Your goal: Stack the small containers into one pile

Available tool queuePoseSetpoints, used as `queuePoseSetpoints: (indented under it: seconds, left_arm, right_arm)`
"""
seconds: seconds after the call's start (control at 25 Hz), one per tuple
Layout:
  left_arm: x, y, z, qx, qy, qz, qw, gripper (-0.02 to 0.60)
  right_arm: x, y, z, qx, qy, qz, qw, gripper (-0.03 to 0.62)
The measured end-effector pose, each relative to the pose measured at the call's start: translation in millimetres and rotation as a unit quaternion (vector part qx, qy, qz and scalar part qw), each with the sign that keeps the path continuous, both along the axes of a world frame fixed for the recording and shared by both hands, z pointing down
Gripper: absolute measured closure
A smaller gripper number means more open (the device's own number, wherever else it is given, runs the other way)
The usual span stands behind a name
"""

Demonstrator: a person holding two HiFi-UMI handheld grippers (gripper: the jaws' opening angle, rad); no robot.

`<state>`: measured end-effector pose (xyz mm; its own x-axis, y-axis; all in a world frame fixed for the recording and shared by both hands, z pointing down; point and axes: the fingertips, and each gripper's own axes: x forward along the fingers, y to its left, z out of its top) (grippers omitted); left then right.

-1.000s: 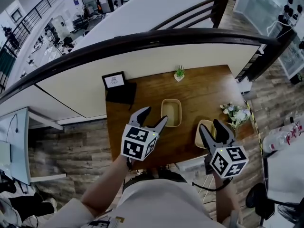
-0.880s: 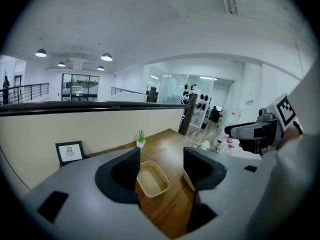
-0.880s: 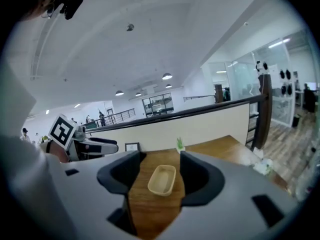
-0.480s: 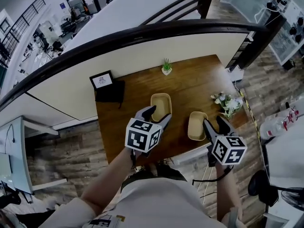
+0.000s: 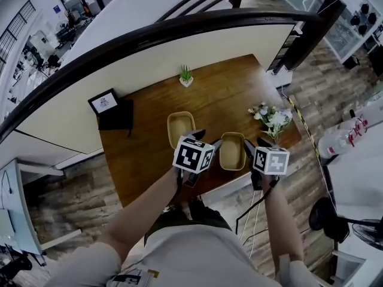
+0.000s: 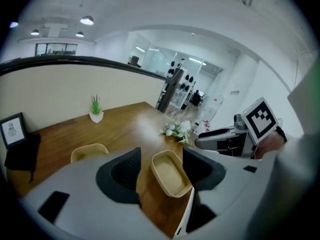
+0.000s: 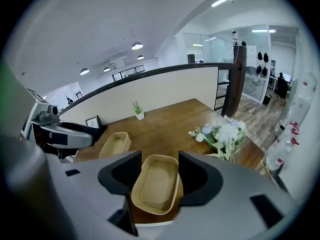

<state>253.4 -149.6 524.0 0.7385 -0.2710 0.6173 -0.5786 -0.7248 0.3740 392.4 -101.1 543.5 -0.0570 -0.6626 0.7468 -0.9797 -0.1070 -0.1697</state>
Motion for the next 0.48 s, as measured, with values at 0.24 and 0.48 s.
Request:
queuePoseSetpoints:
  seconds: [0.24, 0.48]
  left_arm:
    - [32, 13, 55, -0.059, -0.022, 0.009, 0.9980, 0.319]
    - [49, 22, 110, -0.107, -0.051, 0.010, 0.9929, 0.328]
  right_arm:
    - [5, -7, 58, -0.060, -0.015, -0.010, 0.998, 0.362]
    - [15, -10, 103, -0.106, -0.038, 0.009, 0.994, 0.367]
